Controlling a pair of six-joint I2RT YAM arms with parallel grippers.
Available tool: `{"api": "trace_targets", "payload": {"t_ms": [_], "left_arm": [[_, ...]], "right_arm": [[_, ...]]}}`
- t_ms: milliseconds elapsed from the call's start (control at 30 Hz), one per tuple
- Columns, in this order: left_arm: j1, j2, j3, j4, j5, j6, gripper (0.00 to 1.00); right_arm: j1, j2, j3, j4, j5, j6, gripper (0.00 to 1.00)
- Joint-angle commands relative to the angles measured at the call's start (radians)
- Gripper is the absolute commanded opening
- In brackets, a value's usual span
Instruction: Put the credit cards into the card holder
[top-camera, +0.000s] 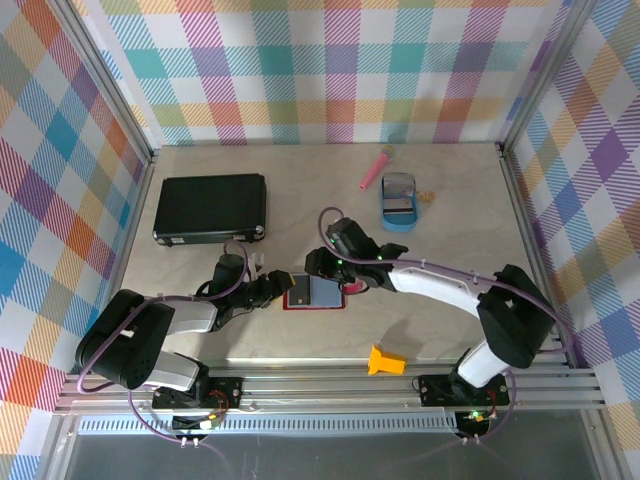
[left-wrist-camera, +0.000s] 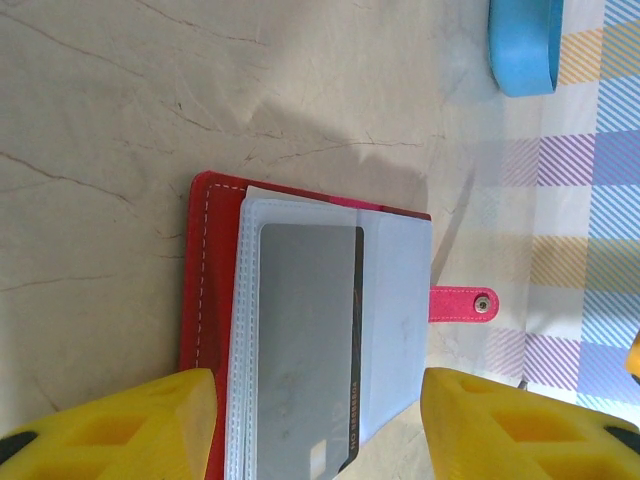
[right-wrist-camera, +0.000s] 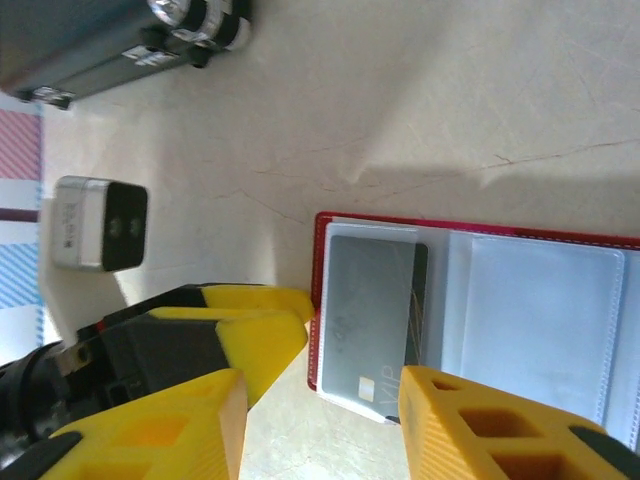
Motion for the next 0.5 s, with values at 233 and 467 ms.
{"api": "trace_targets", "payload": {"t_ms": [233, 467], "left_arm": [[-0.006, -0.01, -0.015, -0.054, 0.007, 0.031, 0.56], [-0.006, 0.001, -0.013, -0.048, 0.021, 0.038, 0.56]], "right_arm": [[0.01, 0.22, 0.207, -0.28, -0.081, -0.003, 0.42], [0.009, 0.297, 0.246, -0.271, -0.142, 0.0, 0.42]]}}
